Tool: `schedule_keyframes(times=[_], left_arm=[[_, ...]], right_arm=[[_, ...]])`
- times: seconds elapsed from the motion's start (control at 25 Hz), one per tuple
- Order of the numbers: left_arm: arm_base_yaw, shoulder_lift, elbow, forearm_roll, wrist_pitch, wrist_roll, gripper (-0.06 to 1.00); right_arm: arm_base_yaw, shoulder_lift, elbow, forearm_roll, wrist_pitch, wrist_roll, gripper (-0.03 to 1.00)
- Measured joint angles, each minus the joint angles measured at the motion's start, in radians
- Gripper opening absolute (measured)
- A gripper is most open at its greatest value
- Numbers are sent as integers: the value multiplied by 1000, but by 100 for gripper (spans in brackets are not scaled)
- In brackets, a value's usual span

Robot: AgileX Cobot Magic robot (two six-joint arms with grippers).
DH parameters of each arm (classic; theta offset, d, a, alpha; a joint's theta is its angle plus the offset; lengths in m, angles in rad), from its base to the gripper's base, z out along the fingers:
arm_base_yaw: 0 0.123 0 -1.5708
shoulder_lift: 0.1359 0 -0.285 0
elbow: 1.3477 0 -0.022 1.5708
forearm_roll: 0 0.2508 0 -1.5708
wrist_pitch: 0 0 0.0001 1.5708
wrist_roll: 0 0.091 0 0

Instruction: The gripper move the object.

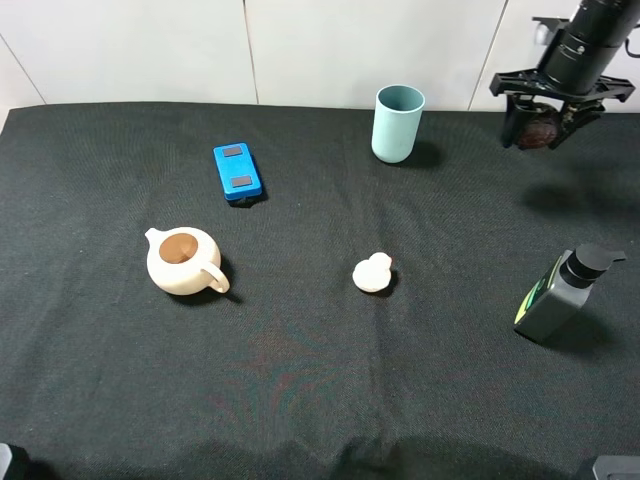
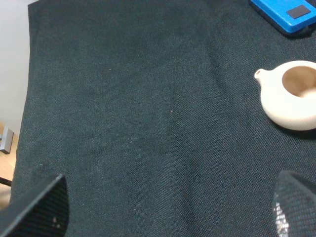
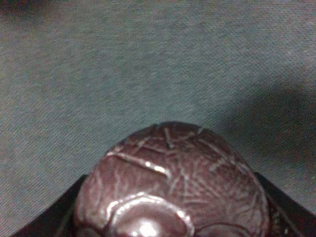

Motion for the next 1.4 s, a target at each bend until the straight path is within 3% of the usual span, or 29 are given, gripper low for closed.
schedule_keyframes(times=[1.04,1.4], left_arm=[[0,0,0,0,0,0,88],[0,0,0,0,0,0,88]], right_arm=[[446,-89,9,-40,0,89,44],[572,-43,-114,-39,1,89,44]])
